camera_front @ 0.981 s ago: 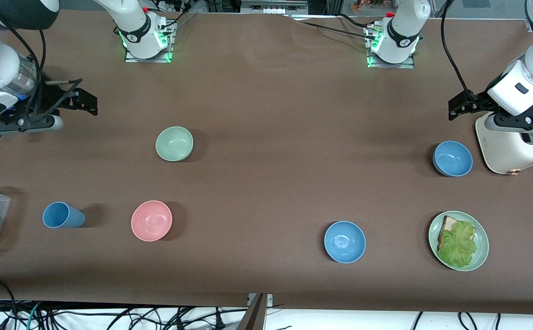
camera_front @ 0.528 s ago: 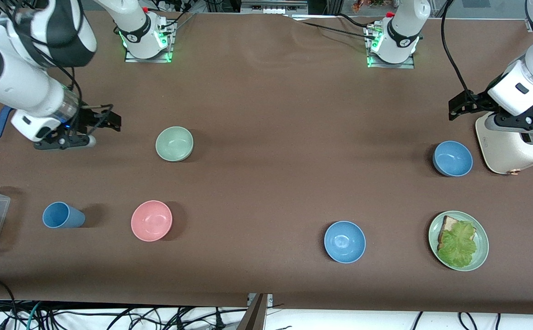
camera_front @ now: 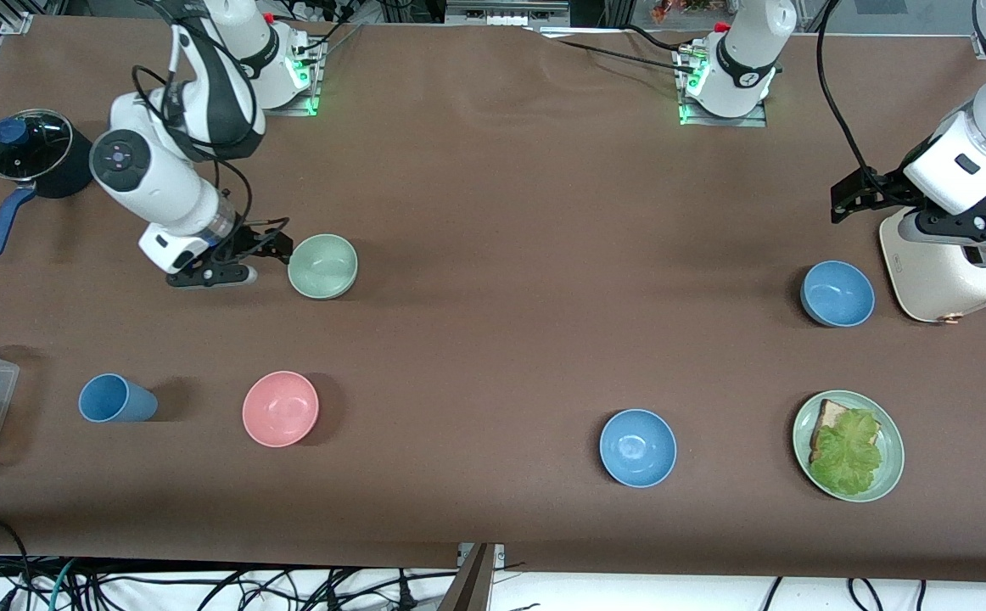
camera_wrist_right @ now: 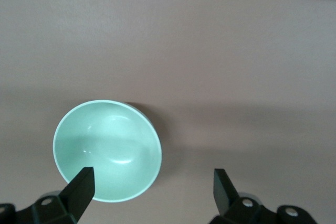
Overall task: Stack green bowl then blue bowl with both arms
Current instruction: 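Reach the right gripper down to the pale green bowl's rim, then close the right gripper on the green bowl's rim, then slide the green bowl with the right gripper toward the table center, then release the green bowl and withdraw the right gripper while the left gripper reaches, then grasp the blue bowl beside the toaster by its rim with the left gripper, then lift and carry the blue bowl with the left gripper over the green bowl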
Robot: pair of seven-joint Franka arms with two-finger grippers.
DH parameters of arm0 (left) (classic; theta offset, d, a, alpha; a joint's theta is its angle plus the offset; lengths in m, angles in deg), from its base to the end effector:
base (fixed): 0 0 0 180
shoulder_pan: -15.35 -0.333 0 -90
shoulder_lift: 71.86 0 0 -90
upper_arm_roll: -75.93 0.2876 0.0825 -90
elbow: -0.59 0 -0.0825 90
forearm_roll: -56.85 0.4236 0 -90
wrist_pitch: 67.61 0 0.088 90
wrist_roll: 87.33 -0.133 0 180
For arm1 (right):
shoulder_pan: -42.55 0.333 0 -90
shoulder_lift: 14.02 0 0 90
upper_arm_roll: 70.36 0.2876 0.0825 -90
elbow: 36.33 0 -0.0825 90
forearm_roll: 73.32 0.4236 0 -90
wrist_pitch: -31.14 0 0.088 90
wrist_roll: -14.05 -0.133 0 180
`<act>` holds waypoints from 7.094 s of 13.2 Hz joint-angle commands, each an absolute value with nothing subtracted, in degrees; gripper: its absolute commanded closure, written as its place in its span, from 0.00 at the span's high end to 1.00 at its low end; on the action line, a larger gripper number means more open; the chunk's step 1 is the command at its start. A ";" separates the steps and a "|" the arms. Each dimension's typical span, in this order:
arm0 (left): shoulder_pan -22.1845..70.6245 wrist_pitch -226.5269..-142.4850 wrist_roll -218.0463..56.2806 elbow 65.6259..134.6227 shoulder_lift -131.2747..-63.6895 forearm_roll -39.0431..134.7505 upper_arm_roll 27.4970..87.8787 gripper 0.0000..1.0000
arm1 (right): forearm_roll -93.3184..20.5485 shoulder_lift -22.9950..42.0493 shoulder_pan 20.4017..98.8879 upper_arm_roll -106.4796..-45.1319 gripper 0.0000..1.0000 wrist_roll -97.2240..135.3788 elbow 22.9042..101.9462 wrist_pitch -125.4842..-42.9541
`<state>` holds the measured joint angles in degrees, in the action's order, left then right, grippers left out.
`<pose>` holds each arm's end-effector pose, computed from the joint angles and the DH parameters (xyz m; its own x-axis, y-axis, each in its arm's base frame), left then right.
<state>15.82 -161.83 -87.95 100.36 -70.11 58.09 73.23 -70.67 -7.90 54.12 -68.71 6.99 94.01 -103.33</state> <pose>0.5829 -0.0298 0.5071 0.9955 -0.0674 -0.0666 -0.0691 -0.9974 -0.0221 0.5327 0.1270 0.2240 0.9964 0.0749 -0.0393 0.0737 -0.9968 -0.0303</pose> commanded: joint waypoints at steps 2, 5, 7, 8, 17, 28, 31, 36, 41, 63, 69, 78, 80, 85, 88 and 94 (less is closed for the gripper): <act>15.70 -160.42 -87.60 98.50 -70.89 57.64 73.11 1.00 | -69.80 -6.21 53.97 -68.07 0.99 6.31 99.10 -111.14; 15.70 -160.42 -87.60 98.50 -70.89 57.64 73.20 1.00 | -69.80 -2.61 53.97 -68.07 0.98 6.14 102.25 -117.72; 15.70 -160.42 -87.60 98.50 -70.89 57.64 73.20 1.00 | -69.80 -1.29 53.97 -67.55 0.87 5.00 103.06 -120.21; 15.61 -160.42 -87.60 98.50 -70.89 57.72 73.20 1.00 | -69.80 -1.19 53.97 -67.11 0.78 4.21 103.06 -120.30; 15.70 -160.42 -87.60 98.41 -70.98 57.72 73.11 1.00 | -69.89 -2.24 53.97 -65.10 0.00 0.35 100.26 -115.76; 15.61 -160.42 -87.60 98.41 -71.07 57.72 73.38 1.00 | -69.27 15.22 67.14 -55.77 0.00 -39.27 65.47 -104.20; 15.61 -160.42 -87.69 98.41 -71.07 57.72 73.38 1.00 | -69.89 19.45 70.58 -56.03 0.00 -42.64 64.92 -110.18; 15.52 -160.42 -87.69 98.50 -71.16 57.72 73.46 1.00 | -69.89 22.18 72.16 -56.12 0.12 -44.58 65.09 -112.91; 15.52 -160.42 -87.69 98.41 -71.16 57.72 73.46 1.00 | -70.24 19.22 71.90 -58.13 1.00 -43.62 64.65 -111.17; -2.04 -173.94 -120.59 98.76 -91.26 58.60 73.46 1.00 | -70.24 -11.83 58.24 -77.60 1.00 1.30 59.12 -66.16; -5.13 -187.10 -137.69 105.59 -96.12 61.31 73.46 1.00 | -70.51 -11.83 45.97 -66.93 1.00 4.73 57.81 -64.67; -5.84 -204.28 -141.74 115.81 -99.90 63.44 73.46 0.27 | -73.23 -9.89 45.53 -67.89 1.00 8.60 52.26 -57.63; -5.92 -204.10 -141.74 115.64 -99.81 63.44 73.46 0.00 | -72.53 -9.55 45.53 -68.69 1.00 8.42 52.26 -56.93; -5.92 -200.51 -141.74 114.67 -98.24 63.44 73.29 0.00 | -72.97 -9.19 45.71 -68.69 1.00 7.64 51.73 -57.45; -4.79 -190.60 -141.13 111.95 -93.76 63.35 71.89 0.00 | -72.62 -9.10 45.62 -68.77 1.00 7.98 51.91 -57.19; -3.64 -177.22 -129.57 104.58 -90.67 62.56 57.32 0.00 | -73.32 -9.19 45.88 -68.60 1.00 8.59 51.91 -57.63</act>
<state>-4.30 -180.79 -134.96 107.43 -90.34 61.91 61.06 -72.67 -9.88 46.18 -69.09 7.68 53.71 -58.67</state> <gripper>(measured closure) 0.947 0.000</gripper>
